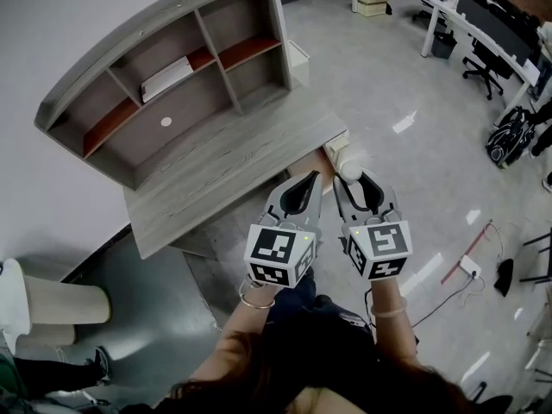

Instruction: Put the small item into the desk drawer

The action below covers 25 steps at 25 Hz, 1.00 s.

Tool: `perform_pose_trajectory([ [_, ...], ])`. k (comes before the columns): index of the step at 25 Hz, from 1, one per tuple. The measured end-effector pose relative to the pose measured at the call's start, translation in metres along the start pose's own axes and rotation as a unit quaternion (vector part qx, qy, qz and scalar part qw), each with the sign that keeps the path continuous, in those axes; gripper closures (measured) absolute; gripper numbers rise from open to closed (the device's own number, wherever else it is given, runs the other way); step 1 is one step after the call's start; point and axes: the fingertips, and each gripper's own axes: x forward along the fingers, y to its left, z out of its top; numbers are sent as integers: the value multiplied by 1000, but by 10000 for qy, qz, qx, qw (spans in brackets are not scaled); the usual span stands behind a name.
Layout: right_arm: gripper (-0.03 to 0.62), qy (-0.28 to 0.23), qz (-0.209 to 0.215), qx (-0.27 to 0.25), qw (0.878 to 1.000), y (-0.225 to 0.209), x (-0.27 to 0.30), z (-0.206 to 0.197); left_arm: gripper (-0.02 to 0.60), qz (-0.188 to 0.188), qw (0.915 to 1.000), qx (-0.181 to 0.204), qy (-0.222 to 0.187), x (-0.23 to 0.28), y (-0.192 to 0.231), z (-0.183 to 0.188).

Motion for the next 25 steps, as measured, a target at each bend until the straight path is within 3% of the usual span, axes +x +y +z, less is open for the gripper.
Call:
perform_pose_trajectory([
  [16, 451, 282, -419, 42, 9987, -9, 77, -15, 566, -398, 9989, -145, 180, 54, 70, -14],
  [25, 450, 436, -323, -136, 9984, -21, 102, -32, 566, -315, 9988, -225, 302, 74, 86, -36],
])
